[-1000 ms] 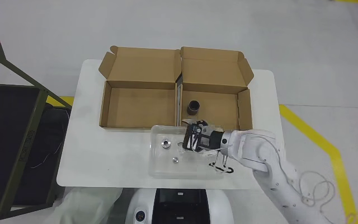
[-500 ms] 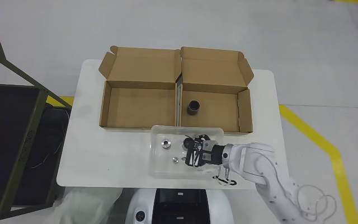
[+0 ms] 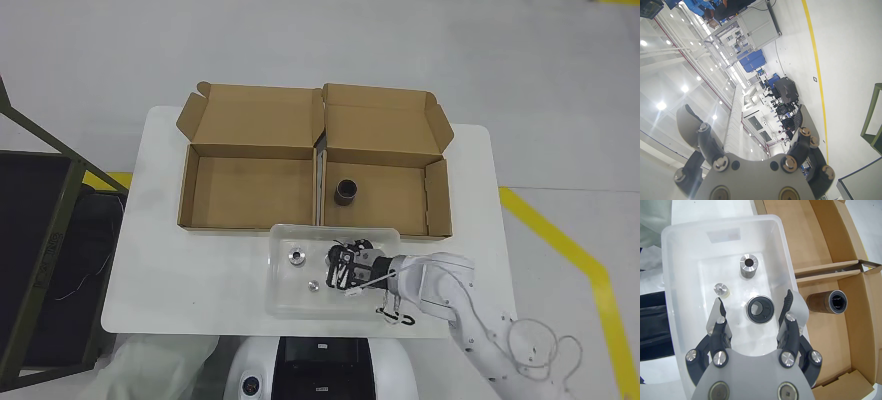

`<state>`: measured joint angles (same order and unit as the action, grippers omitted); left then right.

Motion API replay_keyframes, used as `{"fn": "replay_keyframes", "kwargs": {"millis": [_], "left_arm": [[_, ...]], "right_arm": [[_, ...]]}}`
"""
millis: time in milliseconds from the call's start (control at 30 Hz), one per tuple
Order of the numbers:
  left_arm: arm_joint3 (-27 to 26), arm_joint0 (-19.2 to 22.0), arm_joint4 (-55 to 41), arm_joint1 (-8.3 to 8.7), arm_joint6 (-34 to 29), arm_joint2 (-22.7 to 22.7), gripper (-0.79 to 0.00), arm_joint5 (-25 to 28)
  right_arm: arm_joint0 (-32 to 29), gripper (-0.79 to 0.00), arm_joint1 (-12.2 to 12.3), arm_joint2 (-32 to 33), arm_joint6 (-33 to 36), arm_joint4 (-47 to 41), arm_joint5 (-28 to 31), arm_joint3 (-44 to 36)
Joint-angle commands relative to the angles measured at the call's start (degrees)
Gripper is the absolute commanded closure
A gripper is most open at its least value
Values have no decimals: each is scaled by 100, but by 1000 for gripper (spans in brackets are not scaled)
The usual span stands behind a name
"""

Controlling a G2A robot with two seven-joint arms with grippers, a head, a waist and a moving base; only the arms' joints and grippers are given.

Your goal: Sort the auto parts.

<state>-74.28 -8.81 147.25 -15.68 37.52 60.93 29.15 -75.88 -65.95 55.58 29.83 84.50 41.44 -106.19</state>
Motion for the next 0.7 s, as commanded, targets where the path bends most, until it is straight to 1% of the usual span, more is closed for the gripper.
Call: {"fn": "replay_keyframes", "kwargs": {"millis": [0,100,167,667], "left_arm": [[0,0,0,0,0,0,-785,0],[0,0,0,0,0,0,-785,0],[0,0,0,0,0,0,-785,0],[0,0,0,0,0,0,-785,0]], "right_arm": [[34,-628,-6,-50,-12,56,-24,111],[96,-653,-18,-122,-20,99,-75,283],[140,-656,-29,-163,-27,97,-112,387],[465,-643,-109,-410,-185,11,-292,1015]]}}
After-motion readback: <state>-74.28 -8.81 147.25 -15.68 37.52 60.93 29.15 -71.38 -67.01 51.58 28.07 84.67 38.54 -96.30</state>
